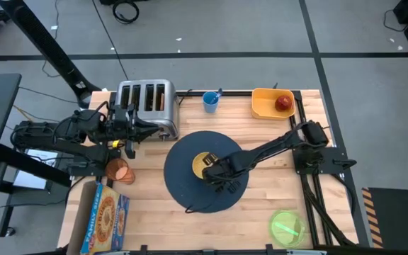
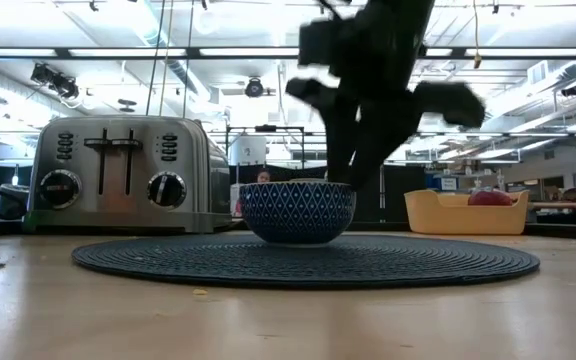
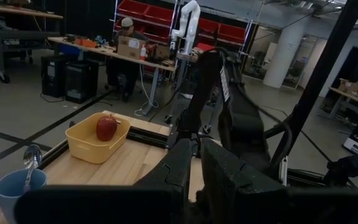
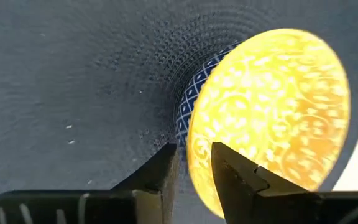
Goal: Arrange a breakfast setting
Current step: Put the transparent green plate to the bottom of the yellow bowl on the placemat
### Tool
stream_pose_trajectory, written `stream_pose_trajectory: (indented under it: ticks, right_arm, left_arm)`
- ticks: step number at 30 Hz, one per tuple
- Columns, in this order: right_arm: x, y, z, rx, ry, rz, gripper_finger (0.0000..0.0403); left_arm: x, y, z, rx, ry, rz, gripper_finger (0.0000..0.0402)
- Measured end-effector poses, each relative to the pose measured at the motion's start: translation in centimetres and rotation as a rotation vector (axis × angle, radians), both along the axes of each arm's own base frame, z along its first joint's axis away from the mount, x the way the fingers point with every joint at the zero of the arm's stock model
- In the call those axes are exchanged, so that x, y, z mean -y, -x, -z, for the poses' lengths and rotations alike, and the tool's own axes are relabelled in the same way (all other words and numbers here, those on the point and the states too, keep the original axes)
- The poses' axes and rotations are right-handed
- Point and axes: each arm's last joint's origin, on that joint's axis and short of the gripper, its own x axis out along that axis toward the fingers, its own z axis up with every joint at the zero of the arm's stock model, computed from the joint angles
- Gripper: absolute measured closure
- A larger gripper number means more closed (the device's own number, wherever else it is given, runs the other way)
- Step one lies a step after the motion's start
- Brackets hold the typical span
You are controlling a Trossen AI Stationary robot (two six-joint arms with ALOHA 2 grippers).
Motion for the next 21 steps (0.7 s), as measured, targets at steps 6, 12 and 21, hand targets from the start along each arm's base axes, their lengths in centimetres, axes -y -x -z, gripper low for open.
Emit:
stream_pose_trajectory:
  ticks: [6,12,21]
  right_arm:
    - [-1.0,1.9,-3.5,0.071,-0.101,0.157,0.0287]
    - [-3.1,4.5,-5.9,0.094,-0.301,0.506,0.0288]
    - [-6.9,8.1,-7.3,-0.066,-0.540,0.822,0.0288]
  left_arm:
    - [0.4,0.0,-0.1,0.011,0.008,0.040,0.0356]
    - [1.5,-0.1,0.0,0.006,0.021,0.118,0.0356]
    - [3.7,-1.6,0.5,-0.010,0.070,0.231,0.0356]
